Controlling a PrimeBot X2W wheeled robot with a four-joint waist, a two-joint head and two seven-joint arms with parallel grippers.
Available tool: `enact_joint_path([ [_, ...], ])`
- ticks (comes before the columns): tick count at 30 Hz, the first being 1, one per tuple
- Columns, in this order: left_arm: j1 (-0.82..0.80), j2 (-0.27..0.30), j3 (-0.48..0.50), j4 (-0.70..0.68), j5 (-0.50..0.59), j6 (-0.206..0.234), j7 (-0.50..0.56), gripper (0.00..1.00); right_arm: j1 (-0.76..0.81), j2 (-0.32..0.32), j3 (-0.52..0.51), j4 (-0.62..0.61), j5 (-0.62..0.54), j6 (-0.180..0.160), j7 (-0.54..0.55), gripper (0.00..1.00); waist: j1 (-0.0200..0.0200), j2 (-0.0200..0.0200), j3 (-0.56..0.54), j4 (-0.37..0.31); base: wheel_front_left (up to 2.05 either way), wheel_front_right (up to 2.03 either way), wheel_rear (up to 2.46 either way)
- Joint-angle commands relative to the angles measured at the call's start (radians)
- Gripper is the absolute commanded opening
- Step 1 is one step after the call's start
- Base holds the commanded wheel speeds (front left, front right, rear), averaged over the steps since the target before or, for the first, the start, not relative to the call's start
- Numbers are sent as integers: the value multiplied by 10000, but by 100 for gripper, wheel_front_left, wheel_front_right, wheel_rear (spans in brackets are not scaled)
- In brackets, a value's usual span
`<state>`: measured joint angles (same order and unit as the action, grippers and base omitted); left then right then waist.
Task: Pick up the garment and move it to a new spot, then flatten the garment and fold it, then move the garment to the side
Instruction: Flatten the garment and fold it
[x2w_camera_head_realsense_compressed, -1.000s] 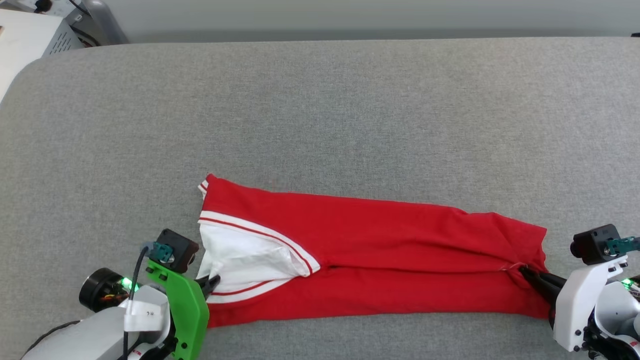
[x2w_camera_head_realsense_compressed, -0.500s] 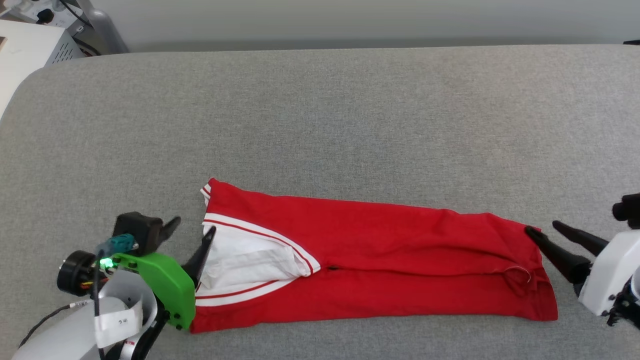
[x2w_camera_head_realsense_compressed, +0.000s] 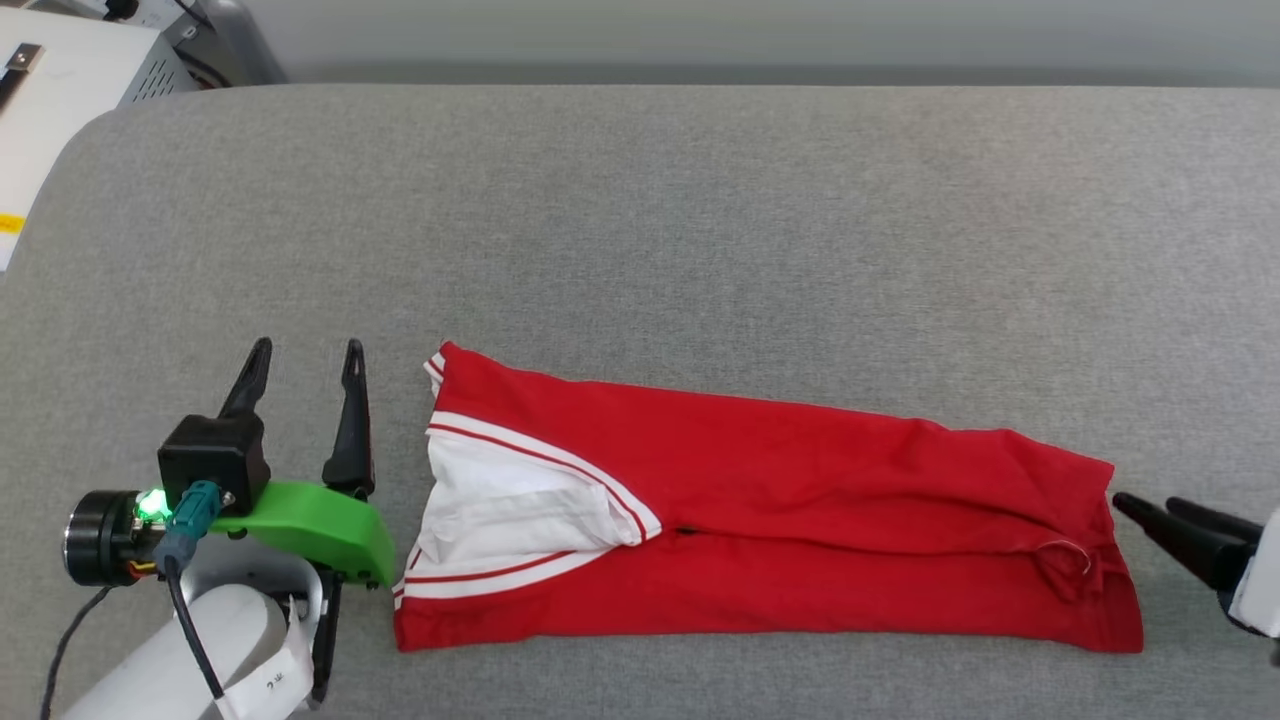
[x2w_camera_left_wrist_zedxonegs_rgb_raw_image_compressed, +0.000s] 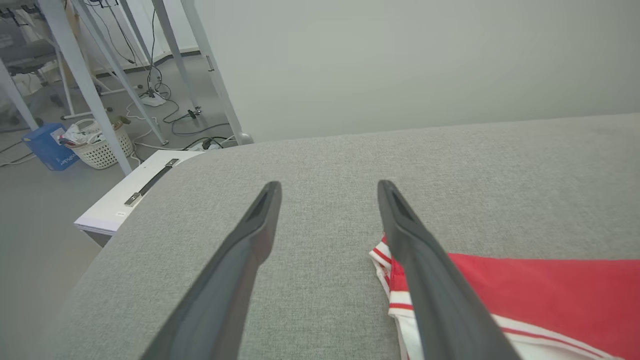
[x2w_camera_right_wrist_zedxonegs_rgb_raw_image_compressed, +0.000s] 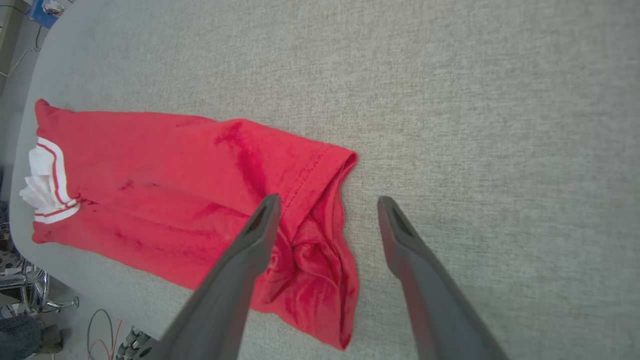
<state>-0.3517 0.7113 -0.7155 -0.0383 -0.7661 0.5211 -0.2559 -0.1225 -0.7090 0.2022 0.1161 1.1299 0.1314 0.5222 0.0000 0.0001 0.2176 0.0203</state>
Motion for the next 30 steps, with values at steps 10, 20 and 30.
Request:
enact_joint_path([
  [10,1513,-1976,2388,43,2417,-407,-57,100,-386,916,780,947,-256,-7,362,100,0,-1,463,508,0,0,0],
  [20,2255,-3621,3714,231,4348,-1686,-58,100,-732,1294,1972,1438,-311,-7,233,47,0,-1,454,557,0,0,0],
  [30,2705,-4486,4766,560,5380,-2776,-58,100,-1141,23,1600,2077,-44,-7,-213,0,0,-1,-62,331,0,0,0],
])
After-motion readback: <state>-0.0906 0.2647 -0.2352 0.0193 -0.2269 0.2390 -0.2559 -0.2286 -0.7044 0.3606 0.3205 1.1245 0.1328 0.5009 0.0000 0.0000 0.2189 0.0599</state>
